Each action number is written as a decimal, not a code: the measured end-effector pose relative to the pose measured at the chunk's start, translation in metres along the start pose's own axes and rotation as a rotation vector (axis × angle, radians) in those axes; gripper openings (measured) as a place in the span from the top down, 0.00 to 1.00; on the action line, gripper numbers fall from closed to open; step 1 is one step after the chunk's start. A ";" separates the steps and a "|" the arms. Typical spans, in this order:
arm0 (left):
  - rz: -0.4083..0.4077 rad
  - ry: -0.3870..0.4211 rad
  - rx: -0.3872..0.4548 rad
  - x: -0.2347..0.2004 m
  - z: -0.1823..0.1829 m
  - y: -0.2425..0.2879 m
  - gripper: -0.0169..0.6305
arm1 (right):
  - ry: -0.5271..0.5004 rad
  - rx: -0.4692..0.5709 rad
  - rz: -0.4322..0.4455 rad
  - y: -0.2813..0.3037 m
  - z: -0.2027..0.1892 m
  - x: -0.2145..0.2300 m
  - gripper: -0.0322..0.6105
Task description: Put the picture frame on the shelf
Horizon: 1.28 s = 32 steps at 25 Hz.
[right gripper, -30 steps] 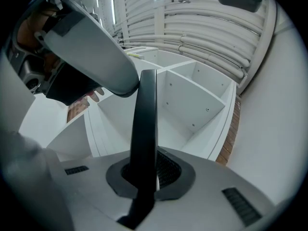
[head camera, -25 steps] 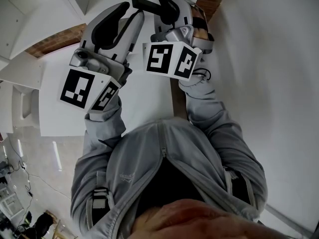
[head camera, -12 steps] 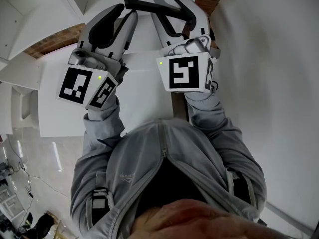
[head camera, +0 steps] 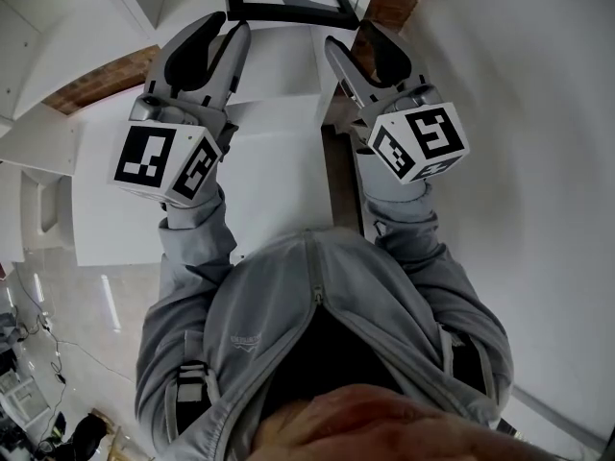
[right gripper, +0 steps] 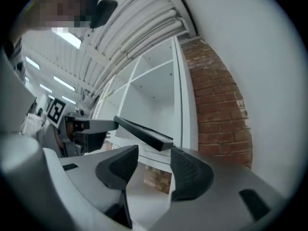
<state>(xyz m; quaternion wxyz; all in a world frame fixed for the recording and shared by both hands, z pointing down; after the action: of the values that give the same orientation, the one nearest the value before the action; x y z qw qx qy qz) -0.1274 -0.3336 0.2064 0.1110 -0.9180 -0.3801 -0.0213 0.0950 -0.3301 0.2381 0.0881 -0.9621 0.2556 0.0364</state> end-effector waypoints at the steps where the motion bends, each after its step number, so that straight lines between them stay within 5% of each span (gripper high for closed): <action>1: 0.005 0.007 -0.011 -0.001 0.000 0.001 0.80 | 0.045 0.018 0.027 0.002 -0.001 0.002 0.62; 7: 0.045 0.082 -0.084 -0.005 -0.005 0.004 0.81 | 0.113 0.107 0.060 0.009 -0.003 0.007 0.69; 19: 0.107 0.162 -0.187 -0.015 -0.018 0.016 0.84 | 0.035 0.114 -0.006 0.018 -0.003 0.006 0.74; 32: 0.156 0.227 -0.246 -0.019 -0.023 0.032 0.84 | -0.025 0.079 -0.160 0.032 0.000 0.004 0.74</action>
<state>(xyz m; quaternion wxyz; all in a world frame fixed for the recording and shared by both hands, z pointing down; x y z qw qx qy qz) -0.1169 -0.3738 0.2201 0.0413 -0.9431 -0.2871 -0.1624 0.0822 -0.3597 0.2327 0.1315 -0.9747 0.1781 0.0309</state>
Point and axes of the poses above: the fingertips, and each gripper's own axes: y forward along the fingers, x to its right, z out of its top, the point moved 8 cm from there along -y, backward along the fingers, and after that the axes turned 4 degrees about -z, right-handed, at the moved point
